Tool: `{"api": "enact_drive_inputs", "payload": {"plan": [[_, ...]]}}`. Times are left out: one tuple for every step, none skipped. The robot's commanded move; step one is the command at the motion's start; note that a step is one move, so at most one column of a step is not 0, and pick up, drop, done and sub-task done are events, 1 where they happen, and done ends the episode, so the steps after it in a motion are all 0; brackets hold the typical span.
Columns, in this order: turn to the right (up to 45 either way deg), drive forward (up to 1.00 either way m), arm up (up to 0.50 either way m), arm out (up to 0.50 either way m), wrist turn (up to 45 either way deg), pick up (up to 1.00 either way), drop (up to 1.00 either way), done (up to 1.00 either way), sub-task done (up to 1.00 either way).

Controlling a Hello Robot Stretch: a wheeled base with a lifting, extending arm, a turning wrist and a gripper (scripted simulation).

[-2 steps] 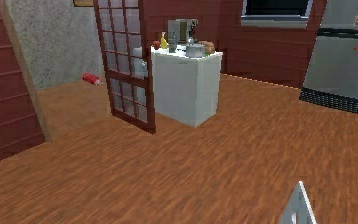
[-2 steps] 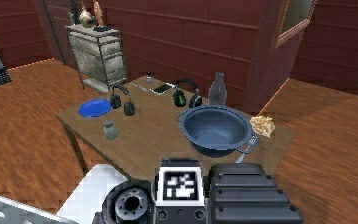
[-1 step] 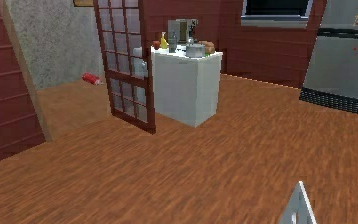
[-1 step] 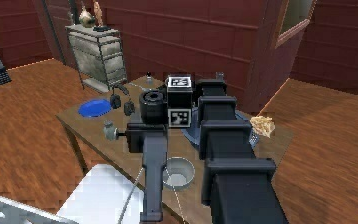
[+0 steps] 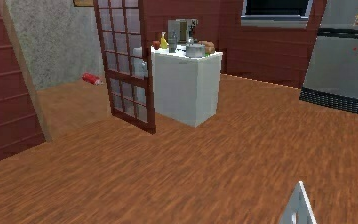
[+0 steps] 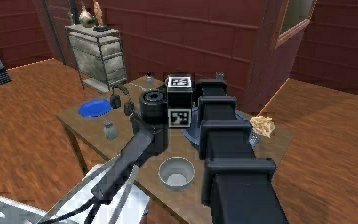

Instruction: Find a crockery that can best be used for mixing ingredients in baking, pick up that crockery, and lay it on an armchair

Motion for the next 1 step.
{"api": "enact_drive_inputs", "payload": {"plan": [[0.0,0.0,0.0,0.0,45.0,0.0,0.0,0.0,0.0]]}}
